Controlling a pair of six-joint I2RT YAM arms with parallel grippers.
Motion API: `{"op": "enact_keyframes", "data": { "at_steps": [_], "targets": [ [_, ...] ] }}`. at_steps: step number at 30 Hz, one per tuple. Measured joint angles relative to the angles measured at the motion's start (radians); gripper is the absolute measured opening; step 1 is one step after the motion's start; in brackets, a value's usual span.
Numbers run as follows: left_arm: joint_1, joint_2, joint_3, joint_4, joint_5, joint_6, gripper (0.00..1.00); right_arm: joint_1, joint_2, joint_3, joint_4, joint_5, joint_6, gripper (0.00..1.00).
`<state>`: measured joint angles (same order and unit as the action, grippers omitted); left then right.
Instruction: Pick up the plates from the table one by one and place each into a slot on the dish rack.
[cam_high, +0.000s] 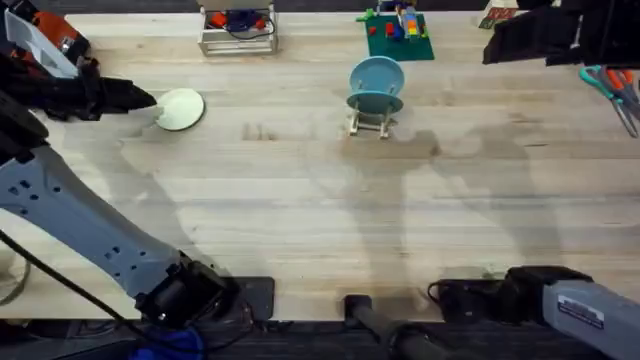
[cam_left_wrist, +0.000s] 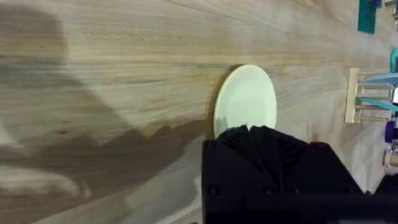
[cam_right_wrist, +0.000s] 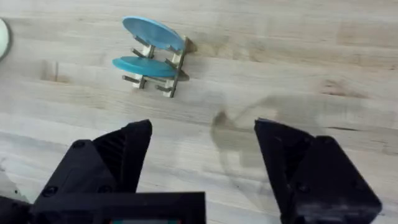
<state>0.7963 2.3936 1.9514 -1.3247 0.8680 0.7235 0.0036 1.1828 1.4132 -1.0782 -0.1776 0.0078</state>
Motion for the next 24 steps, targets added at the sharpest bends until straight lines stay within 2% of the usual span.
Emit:
{"op": "enact_keyframes", "data": {
  "at_steps": [14, 19, 24],
  "targets": [
    [0.000, 0.034, 0.002, 0.014, -0.010, -0.010, 0.041, 0.000, 0.000, 0.000, 0.000, 0.000, 0.000, 0.995],
    [0.008, 0.087, 0.008, 0.002, 0.044, -0.021, 0.041, 0.000, 0.000, 0.000, 0.000, 0.000, 0.000, 0.995],
    [0.010, 0.099, 0.014, 0.001, 0.063, -0.025, 0.041, 0.000, 0.000, 0.000, 0.000, 0.000, 0.000, 0.995]
  ]
}}
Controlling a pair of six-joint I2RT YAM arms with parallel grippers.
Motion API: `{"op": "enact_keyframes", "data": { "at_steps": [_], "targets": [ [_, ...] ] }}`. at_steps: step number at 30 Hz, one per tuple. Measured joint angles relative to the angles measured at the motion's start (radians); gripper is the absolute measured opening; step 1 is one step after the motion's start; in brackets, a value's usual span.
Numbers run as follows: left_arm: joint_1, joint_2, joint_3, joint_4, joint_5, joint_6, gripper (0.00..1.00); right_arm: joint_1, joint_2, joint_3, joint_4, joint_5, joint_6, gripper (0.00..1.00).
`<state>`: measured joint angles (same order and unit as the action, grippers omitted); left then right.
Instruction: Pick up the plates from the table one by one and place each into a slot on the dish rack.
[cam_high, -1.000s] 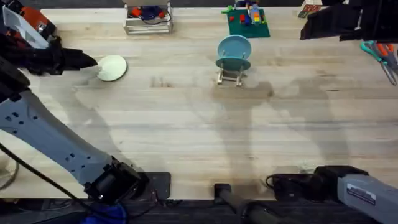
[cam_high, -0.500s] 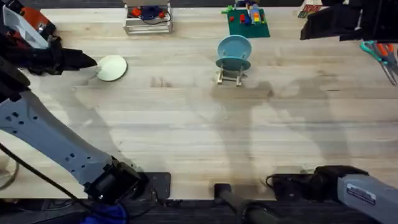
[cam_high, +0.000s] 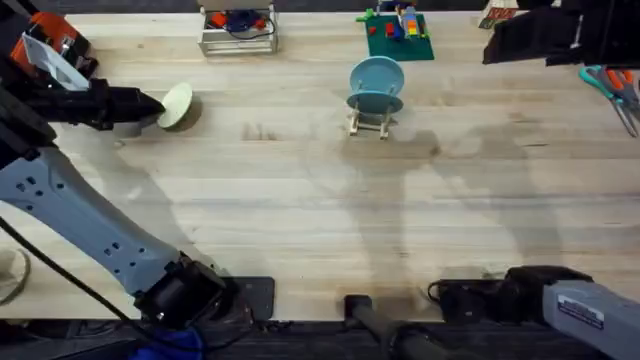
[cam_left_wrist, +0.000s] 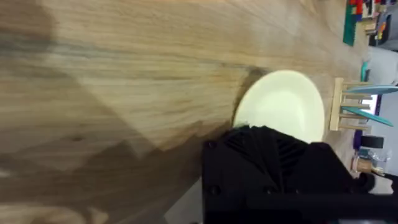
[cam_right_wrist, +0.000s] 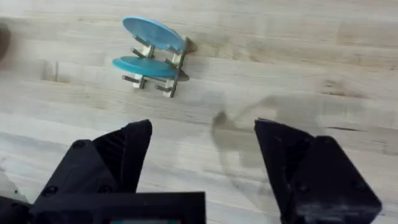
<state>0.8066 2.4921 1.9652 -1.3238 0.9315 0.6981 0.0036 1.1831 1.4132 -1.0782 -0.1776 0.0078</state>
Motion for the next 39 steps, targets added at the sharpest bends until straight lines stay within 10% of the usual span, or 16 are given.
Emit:
{"op": "enact_keyframes", "data": {
  "at_steps": [20, 39],
  "targets": [
    [0.000, 0.002, 0.000, 0.004, 0.006, -0.006, 0.041, 0.015, 0.000, 0.000, 0.109, -0.119, 0.076, 0.995],
    [0.000, 0.002, 0.000, 0.004, 0.008, -0.010, 0.041, 0.416, 0.171, 0.004, 0.419, -0.168, 0.404, 0.993]
  ]
}}
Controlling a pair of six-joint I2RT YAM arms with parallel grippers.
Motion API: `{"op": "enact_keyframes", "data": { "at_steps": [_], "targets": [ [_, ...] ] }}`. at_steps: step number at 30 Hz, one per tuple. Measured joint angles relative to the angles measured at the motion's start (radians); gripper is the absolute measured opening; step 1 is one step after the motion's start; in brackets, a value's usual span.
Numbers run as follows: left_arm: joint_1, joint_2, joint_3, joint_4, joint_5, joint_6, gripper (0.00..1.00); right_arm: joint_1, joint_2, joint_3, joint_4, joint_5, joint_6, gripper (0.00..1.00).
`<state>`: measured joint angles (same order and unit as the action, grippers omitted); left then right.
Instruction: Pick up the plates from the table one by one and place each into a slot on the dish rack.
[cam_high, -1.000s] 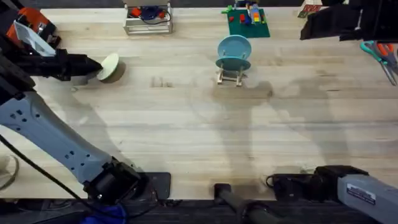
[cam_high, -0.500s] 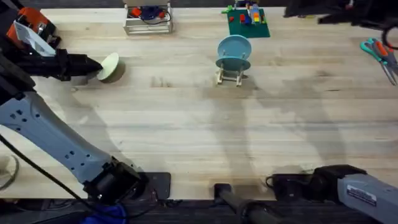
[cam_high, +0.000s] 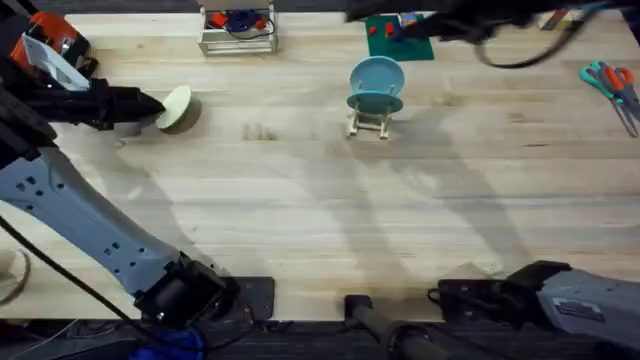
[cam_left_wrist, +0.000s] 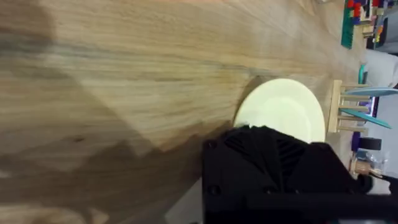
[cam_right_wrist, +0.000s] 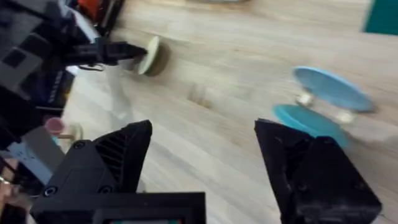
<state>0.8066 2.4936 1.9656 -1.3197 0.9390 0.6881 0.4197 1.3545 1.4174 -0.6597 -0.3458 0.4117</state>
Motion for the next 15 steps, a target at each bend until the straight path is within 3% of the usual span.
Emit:
{"op": "enact_keyframes", "data": {
  "at_steps": [10, 15],
  "targets": [
    [0.000, 0.000, 0.000, 0.000, 0.000, 0.000, 0.041, 0.148, 0.143, 0.000, 0.213, -0.010, 0.173, 0.994],
    [0.000, 0.000, 0.000, 0.000, 0.000, 0.000, 0.041, 0.192, 0.171, 0.000, 0.238, -0.011, 0.256, 0.995]
  ]
}}
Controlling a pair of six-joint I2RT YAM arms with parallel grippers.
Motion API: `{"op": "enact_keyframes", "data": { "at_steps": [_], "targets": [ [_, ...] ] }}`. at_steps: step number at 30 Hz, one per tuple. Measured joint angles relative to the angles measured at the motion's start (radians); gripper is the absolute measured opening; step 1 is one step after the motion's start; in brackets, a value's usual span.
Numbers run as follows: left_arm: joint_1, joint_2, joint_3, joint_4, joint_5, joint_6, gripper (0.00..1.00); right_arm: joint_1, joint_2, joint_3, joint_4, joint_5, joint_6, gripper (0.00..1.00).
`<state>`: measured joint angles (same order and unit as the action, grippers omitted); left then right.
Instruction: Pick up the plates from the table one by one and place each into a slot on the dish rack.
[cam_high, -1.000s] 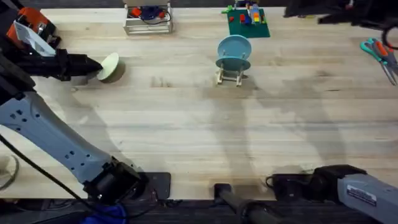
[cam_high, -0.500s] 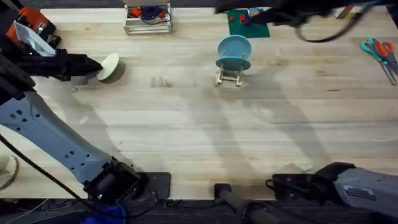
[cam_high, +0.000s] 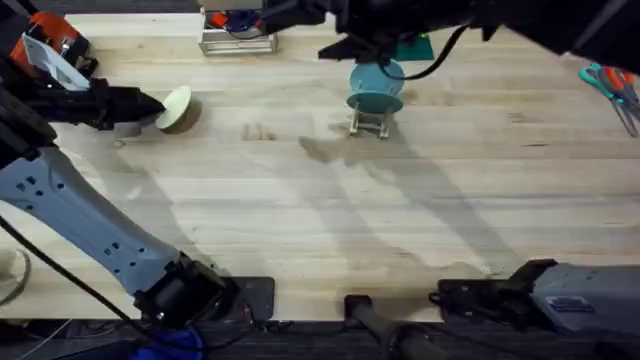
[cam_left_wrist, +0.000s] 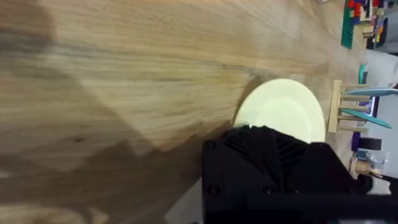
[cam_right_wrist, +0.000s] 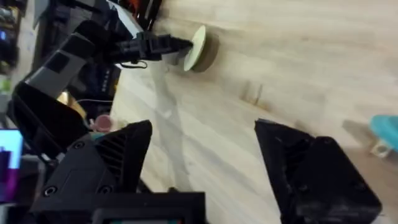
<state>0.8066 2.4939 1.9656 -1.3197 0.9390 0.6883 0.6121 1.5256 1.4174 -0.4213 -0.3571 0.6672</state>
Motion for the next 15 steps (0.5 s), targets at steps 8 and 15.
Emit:
{"op": "enact_keyframes", "data": {
  "at_steps": [8, 15],
  "targets": [
    [0.000, 0.000, 0.000, 0.000, 0.000, 0.000, 0.041, 0.013, 0.048, 0.000, 0.016, -0.003, 0.282, 0.995],
    [0.000, 0.000, 0.000, 0.001, 0.000, 0.000, 0.041, 0.044, 0.123, 0.001, 0.161, -0.002, 0.359, 0.994]
  ]
}}
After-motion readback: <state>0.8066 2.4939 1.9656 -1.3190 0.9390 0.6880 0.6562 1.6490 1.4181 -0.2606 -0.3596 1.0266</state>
